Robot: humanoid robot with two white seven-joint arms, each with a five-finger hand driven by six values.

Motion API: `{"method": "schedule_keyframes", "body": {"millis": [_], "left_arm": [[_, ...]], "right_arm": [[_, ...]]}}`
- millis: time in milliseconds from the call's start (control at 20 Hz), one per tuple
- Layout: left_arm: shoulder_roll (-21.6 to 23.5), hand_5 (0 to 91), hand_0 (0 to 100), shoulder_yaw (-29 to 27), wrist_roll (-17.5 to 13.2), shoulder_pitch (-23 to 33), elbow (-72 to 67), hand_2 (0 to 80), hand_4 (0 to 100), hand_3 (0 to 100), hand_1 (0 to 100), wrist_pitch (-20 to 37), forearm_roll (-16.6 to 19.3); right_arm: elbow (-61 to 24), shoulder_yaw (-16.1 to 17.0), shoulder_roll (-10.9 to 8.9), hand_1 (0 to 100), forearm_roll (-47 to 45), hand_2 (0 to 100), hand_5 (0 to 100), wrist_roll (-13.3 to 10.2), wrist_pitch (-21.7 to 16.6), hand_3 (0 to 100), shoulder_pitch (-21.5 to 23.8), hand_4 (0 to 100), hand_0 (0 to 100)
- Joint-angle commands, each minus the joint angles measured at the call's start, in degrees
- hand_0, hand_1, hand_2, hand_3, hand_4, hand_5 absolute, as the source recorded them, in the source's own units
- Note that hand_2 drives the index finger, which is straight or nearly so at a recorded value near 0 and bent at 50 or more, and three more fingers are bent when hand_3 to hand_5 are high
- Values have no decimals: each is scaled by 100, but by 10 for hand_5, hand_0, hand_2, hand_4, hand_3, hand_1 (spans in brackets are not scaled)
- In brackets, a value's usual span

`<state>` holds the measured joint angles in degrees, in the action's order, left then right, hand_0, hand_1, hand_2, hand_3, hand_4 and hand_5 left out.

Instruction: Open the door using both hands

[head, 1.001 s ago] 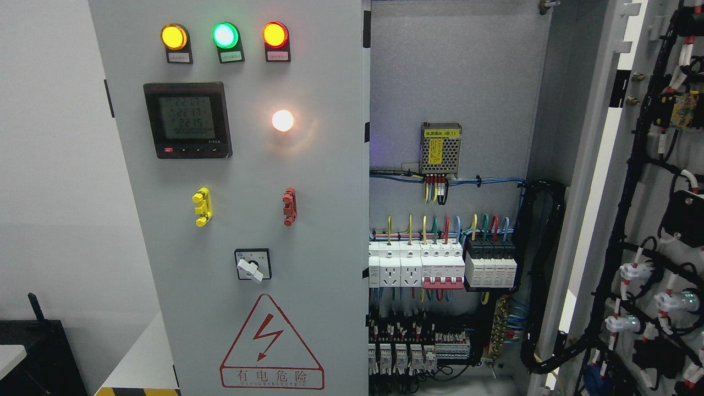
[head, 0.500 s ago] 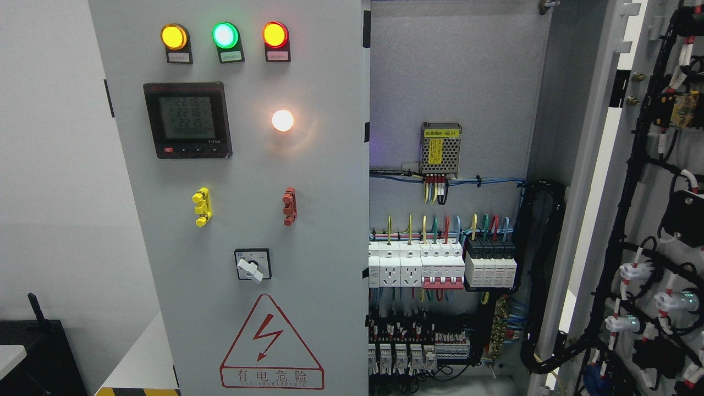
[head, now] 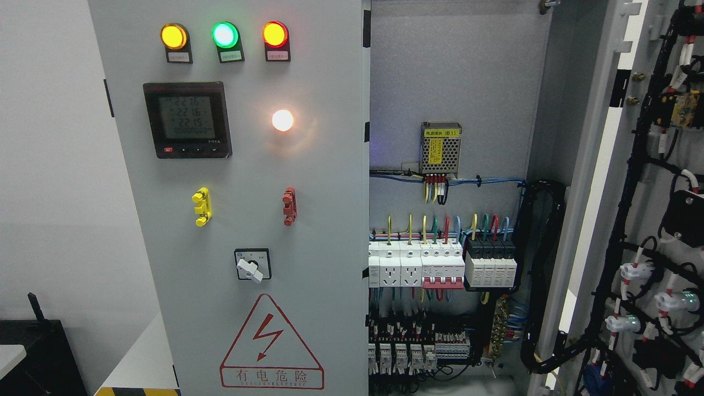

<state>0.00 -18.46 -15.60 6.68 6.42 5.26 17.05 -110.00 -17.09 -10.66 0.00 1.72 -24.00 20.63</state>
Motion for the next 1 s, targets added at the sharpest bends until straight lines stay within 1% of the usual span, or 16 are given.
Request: {"method": "schedule_keyframes", "body": {"millis": [0,50,150,200,300,400,500,551,651,751,851,951], "left_arm": [[-194,0,0,0,14,0,0,0,0,0,0,2,0],[-194,0,0,0,14,0,0,0,0,0,0,2,0],[-194,0,0,0,14,0,0,0,0,0,0,2,0],[-194,0,0,0,14,0,0,0,0,0,0,2,0],[-194,0,0,0,14,0,0,0,0,0,0,2,0],[-194,0,0,0,14,0,0,0,0,0,0,2,0],[-194,0,0,0,14,0,0,0,0,0,0,2,0],[-194,0,0,0,14,0,0,0,0,0,0,2,0],[-194,0,0,0,14,0,0,0,0,0,0,2,0],[-194,0,0,-8,22,0,0,0,0,0,0,2,-9],[-194,0,0,0,22,0,0,0,0,0,0,2,0],[-194,0,0,0,14,0,0,0,0,0,0,2,0]], "right_arm": [[-39,-40,222,0,-9,0,0,4,290,0,-753,0,380],[40,-57,240,0,-9,0,0,4,308,0,-850,0,380],[224,-127,397,0,-9,0,0,4,335,0,-1060,0,380],[321,-145,424,0,-9,0,0,4,396,0,-1183,0,380],[392,-171,451,0,-52,0,0,21,798,0,-1421,0,380],[392,-180,477,0,-490,0,0,21,1264,0,-1632,0,379],[392,-172,495,0,-851,0,0,12,1809,0,-1851,0,380],[409,-163,521,0,-940,0,0,12,1933,0,-1966,0,380],[506,-163,547,0,-976,0,0,12,1978,0,-2212,0,380],[637,-154,627,0,-984,0,0,21,2109,0,-2475,0,380],[761,-154,679,0,-1045,0,0,21,2442,0,-2660,0,380],[779,-154,680,0,-1290,0,0,21,2724,0,-2810,0,380]]}}
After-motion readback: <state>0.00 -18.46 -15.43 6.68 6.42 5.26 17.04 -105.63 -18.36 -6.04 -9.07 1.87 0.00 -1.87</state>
